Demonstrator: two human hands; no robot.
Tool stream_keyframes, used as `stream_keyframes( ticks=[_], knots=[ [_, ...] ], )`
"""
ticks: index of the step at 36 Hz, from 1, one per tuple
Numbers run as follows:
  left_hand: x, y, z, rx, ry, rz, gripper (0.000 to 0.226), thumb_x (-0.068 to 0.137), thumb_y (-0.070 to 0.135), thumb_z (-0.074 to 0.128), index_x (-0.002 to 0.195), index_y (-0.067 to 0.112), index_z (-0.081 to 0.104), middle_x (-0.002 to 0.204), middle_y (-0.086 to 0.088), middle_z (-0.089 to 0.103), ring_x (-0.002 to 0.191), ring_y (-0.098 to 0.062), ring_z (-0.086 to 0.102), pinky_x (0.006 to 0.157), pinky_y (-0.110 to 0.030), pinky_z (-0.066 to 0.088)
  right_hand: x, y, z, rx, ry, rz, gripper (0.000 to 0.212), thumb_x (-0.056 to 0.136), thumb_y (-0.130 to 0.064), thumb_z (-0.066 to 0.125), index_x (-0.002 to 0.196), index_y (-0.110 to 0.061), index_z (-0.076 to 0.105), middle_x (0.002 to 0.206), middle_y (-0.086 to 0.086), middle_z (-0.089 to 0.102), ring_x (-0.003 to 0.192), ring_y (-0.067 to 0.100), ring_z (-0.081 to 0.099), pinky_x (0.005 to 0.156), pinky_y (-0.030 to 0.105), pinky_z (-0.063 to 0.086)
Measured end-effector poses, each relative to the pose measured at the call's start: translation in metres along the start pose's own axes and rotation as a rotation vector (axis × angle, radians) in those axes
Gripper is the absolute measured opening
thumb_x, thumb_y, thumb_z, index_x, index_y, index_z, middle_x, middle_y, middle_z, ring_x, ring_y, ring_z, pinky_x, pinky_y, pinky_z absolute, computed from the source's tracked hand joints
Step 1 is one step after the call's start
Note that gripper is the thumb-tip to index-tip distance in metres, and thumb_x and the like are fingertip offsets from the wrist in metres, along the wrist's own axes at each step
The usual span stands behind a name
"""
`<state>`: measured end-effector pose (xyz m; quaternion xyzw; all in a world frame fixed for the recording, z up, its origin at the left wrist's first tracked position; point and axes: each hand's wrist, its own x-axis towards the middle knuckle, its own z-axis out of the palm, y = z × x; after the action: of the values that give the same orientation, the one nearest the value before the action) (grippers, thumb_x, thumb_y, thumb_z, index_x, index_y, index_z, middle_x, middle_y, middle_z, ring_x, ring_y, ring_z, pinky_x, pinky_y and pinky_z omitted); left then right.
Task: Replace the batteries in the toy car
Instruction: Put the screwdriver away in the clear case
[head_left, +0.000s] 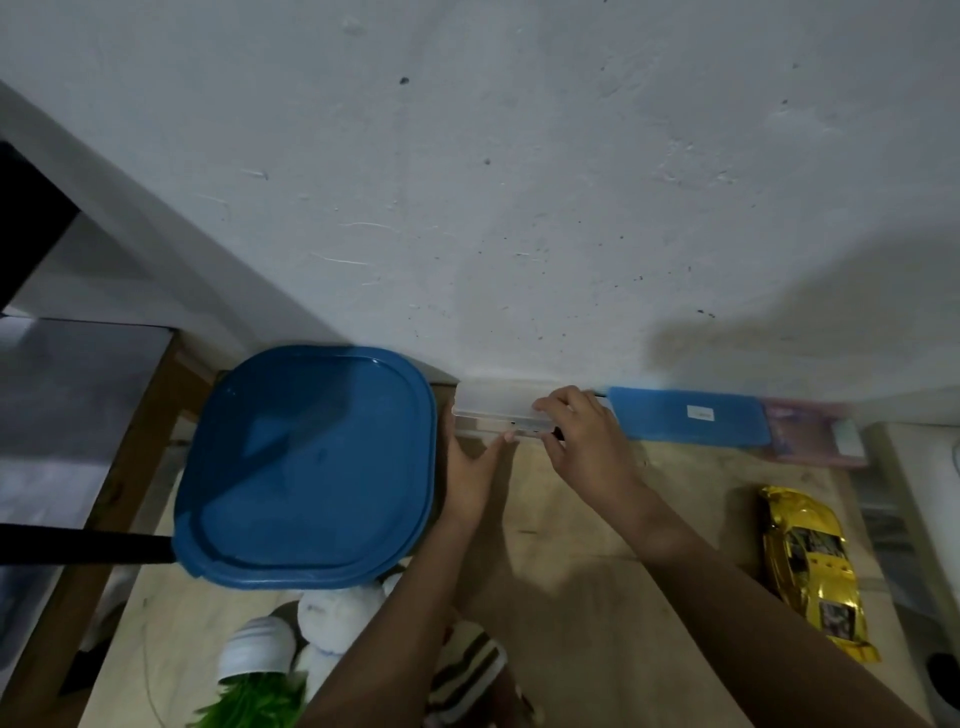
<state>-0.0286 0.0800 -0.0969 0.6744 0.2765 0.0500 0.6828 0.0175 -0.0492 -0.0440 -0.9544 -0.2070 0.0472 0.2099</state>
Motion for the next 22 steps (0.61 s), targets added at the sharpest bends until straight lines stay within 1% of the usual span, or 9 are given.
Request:
stream_keyframes(
  ticks=[2, 5, 7, 9, 10, 12, 15, 19, 22],
  knots=[
    [0.002, -0.003, -0.001, 0.016, 0.009, -0.010, 0.078, 0.079, 0.014, 0.074, 0.143, 0.014, 0.029, 0.140, -0.007, 0.043, 0.130, -0.017, 0.040, 0.112, -0.037, 0.033, 0.000, -0.001, 0.000, 0.005, -0.025, 0.007, 0.036, 0.089, -0.013, 0.060, 0.124, -0.017, 0.056, 0.126, 0.002, 0.054, 0.114, 0.018, 0.050, 0.100, 0.028, 0.039],
    [0.004, -0.008, -0.002, 0.041, 0.020, -0.016, 0.082, 0.077, 0.022, 0.076, 0.144, 0.017, 0.029, 0.141, -0.005, 0.043, 0.131, -0.017, 0.039, 0.113, -0.040, 0.032, 0.000, -0.002, 0.000, 0.013, -0.059, 0.030, 0.038, 0.090, -0.015, 0.058, 0.128, -0.019, 0.053, 0.132, -0.001, 0.051, 0.120, 0.015, 0.046, 0.103, 0.024, 0.034],
    [0.005, -0.008, -0.003, 0.015, 0.020, -0.043, 0.084, 0.077, 0.036, 0.074, 0.145, 0.021, 0.027, 0.144, -0.003, 0.041, 0.133, -0.017, 0.038, 0.113, -0.042, 0.032, 0.001, -0.002, 0.001, 0.029, -0.082, 0.059, 0.040, 0.091, -0.017, 0.057, 0.130, -0.020, 0.050, 0.137, -0.002, 0.048, 0.125, 0.014, 0.043, 0.105, 0.023, 0.031],
    [0.006, -0.009, -0.003, 0.001, 0.031, -0.077, 0.083, 0.079, 0.053, 0.066, 0.146, 0.027, 0.025, 0.148, 0.000, 0.036, 0.136, -0.018, 0.034, 0.114, -0.044, 0.030, 0.002, -0.003, 0.002, 0.059, -0.109, 0.079, 0.042, 0.092, -0.018, 0.056, 0.133, -0.021, 0.048, 0.141, -0.002, 0.044, 0.129, 0.013, 0.040, 0.108, 0.025, 0.028],
    [0.007, -0.009, -0.002, 0.004, 0.043, -0.079, 0.079, 0.080, 0.056, 0.061, 0.145, 0.029, 0.025, 0.149, 0.000, 0.035, 0.137, -0.018, 0.033, 0.114, -0.045, 0.030, 0.003, -0.002, 0.002, 0.070, -0.124, 0.084, 0.042, 0.092, -0.019, 0.055, 0.134, -0.021, 0.047, 0.143, -0.002, 0.043, 0.131, 0.013, 0.037, 0.110, 0.025, 0.027],
    [0.011, -0.011, -0.001, 0.004, 0.082, -0.078, 0.072, 0.083, 0.056, 0.057, 0.143, 0.030, 0.028, 0.147, -0.001, 0.038, 0.135, -0.019, 0.036, 0.112, -0.046, 0.032, 0.004, -0.001, 0.002, 0.075, -0.151, 0.098, 0.042, 0.094, -0.020, 0.053, 0.135, -0.022, 0.045, 0.146, -0.003, 0.039, 0.134, 0.012, 0.034, 0.111, 0.025, 0.024],
    [0.015, -0.012, 0.003, -0.024, 0.107, -0.086, 0.063, 0.086, 0.047, 0.060, 0.140, 0.029, 0.033, 0.140, -0.005, 0.045, 0.129, -0.021, 0.044, 0.109, -0.047, 0.037, 0.007, 0.000, 0.002, 0.073, -0.165, 0.117, 0.042, 0.094, -0.020, 0.052, 0.136, -0.023, 0.044, 0.147, -0.004, 0.037, 0.135, 0.012, 0.032, 0.111, 0.027, 0.023],
    [0.016, -0.008, 0.005, -0.034, 0.115, -0.084, 0.053, 0.091, 0.032, 0.057, 0.139, 0.021, 0.036, 0.138, -0.007, 0.048, 0.127, -0.022, 0.046, 0.108, -0.046, 0.038, 0.008, -0.002, 0.004, 0.079, -0.155, 0.122, 0.041, 0.094, -0.015, 0.052, 0.135, -0.021, 0.047, 0.145, -0.003, 0.039, 0.135, 0.013, 0.032, 0.113, 0.027, 0.021],
    [0.016, -0.004, 0.007, -0.015, 0.125, -0.067, 0.051, 0.093, 0.029, 0.056, 0.139, 0.018, 0.036, 0.138, -0.008, 0.048, 0.127, -0.023, 0.046, 0.108, -0.045, 0.039, 0.008, -0.002, 0.006, 0.049, -0.140, 0.117, 0.043, 0.094, -0.013, 0.052, 0.135, -0.020, 0.047, 0.144, -0.002, 0.041, 0.135, 0.014, 0.032, 0.114, 0.028, 0.021]
  ],
)
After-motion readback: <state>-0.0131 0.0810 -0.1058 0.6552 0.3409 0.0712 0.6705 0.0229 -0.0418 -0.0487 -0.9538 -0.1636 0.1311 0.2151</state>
